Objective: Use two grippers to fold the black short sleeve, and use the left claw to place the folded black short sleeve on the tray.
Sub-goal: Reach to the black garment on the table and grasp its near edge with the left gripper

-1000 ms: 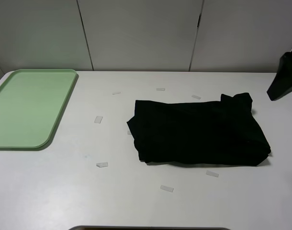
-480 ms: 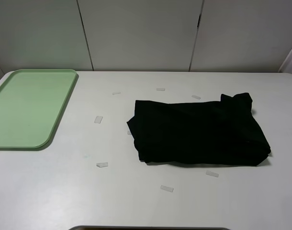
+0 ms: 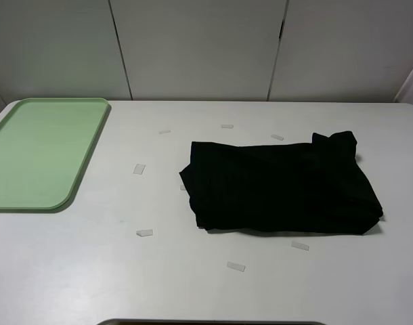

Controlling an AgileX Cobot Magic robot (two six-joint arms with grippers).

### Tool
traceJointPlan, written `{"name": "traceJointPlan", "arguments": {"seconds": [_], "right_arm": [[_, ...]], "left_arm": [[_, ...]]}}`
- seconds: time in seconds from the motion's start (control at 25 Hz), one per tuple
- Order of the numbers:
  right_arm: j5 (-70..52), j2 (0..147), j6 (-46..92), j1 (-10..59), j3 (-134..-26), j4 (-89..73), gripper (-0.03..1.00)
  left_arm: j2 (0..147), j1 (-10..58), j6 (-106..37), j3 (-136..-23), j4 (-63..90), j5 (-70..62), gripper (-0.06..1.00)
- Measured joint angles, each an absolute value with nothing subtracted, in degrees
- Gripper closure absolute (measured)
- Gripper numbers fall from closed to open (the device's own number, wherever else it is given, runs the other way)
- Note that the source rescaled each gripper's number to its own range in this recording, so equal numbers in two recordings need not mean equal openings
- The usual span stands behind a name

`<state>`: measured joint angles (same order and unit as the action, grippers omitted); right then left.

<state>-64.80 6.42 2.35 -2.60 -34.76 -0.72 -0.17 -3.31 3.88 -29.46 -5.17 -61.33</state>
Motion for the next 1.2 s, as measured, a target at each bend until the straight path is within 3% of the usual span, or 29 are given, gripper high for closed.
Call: {"name": "traceJointPlan", "arguments": {"seconds": [0.24,1.2], "right_arm": [[-60.76,-0.31,2.31,-7.10,-29.28,-1.39,-0.03],[-59.20,-0.31,1.97,-7.21,-28.21,-2.34,-0.03]], "left_arm": [[-0.17,-3.31,3.88,-29.46,-5.17,-61.33,-0.05],[-0.17,-3.31,3.88,-29.46,-5.17,-61.33,-0.05]]}}
